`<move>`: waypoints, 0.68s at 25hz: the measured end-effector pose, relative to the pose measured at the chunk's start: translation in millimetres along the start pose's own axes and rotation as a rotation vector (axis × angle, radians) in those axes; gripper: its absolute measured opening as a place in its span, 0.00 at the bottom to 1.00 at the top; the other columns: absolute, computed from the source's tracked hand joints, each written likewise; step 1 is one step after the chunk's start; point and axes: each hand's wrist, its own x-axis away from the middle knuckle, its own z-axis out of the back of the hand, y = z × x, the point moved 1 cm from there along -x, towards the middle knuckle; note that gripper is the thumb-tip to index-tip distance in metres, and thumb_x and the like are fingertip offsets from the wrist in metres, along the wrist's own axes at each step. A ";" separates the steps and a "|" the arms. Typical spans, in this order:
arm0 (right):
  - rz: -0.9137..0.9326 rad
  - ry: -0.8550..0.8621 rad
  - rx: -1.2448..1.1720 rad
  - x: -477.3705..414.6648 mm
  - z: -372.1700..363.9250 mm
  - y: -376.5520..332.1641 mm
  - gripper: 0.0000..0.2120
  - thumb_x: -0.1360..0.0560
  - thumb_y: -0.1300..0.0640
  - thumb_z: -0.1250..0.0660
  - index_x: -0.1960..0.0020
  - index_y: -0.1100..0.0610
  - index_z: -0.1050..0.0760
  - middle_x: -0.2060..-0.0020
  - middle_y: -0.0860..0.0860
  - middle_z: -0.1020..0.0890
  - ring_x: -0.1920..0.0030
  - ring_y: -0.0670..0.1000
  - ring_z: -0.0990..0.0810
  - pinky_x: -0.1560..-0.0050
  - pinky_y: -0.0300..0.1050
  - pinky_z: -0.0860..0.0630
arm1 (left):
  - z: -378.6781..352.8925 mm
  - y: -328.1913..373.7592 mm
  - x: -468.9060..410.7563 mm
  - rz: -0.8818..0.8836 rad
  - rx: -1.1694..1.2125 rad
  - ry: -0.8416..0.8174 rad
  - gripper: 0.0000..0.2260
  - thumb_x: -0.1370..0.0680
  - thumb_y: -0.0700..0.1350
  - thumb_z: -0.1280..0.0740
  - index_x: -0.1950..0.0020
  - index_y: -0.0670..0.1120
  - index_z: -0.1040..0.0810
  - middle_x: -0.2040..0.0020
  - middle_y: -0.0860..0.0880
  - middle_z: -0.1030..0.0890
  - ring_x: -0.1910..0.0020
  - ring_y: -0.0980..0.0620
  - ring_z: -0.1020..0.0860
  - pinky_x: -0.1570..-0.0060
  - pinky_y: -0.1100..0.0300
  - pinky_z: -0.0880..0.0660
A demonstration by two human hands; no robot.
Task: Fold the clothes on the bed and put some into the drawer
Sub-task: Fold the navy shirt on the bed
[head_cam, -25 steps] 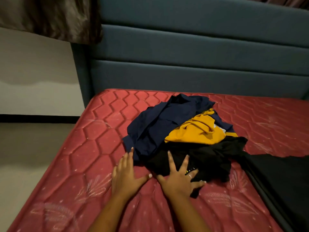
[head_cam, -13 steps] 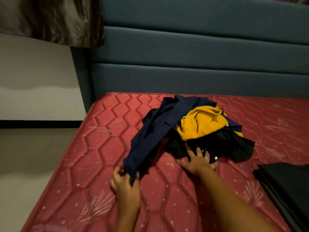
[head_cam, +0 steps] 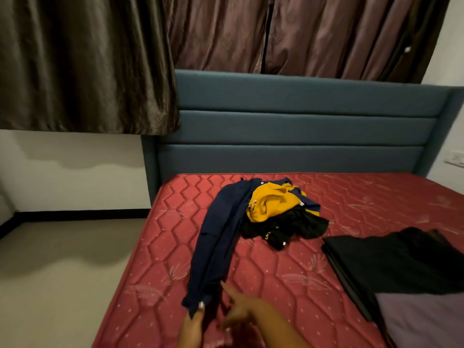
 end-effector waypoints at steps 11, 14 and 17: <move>0.490 0.886 -0.432 109.5 8.9 -75.1 0.45 0.32 0.67 0.29 0.22 0.51 0.47 0.39 0.50 0.26 0.39 0.49 0.25 0.46 0.33 0.32 | 29.7 146.2 277.2 -0.396 0.771 -0.384 0.21 0.17 0.52 0.45 0.37 0.36 0.26 0.47 0.38 0.19 0.60 0.46 0.18 0.58 0.52 0.22; 0.409 0.976 -0.574 127.3 14.1 -69.2 0.37 0.33 0.53 0.24 0.28 0.49 0.35 0.39 0.51 0.21 0.40 0.55 0.22 0.42 0.46 0.27 | 33.9 178.1 335.7 -0.492 0.842 -0.496 0.23 0.18 0.55 0.44 0.37 0.37 0.26 0.47 0.38 0.20 0.54 0.41 0.21 0.55 0.45 0.23; 0.318 0.869 -0.748 125.3 4.8 -65.1 0.33 0.38 0.36 0.28 0.38 0.50 0.25 0.47 0.54 0.18 0.46 0.58 0.19 0.45 0.54 0.23 | 35.2 205.2 388.7 -0.643 0.751 -0.627 0.24 0.18 0.57 0.47 0.44 0.38 0.23 0.53 0.40 0.16 0.52 0.41 0.20 0.55 0.49 0.20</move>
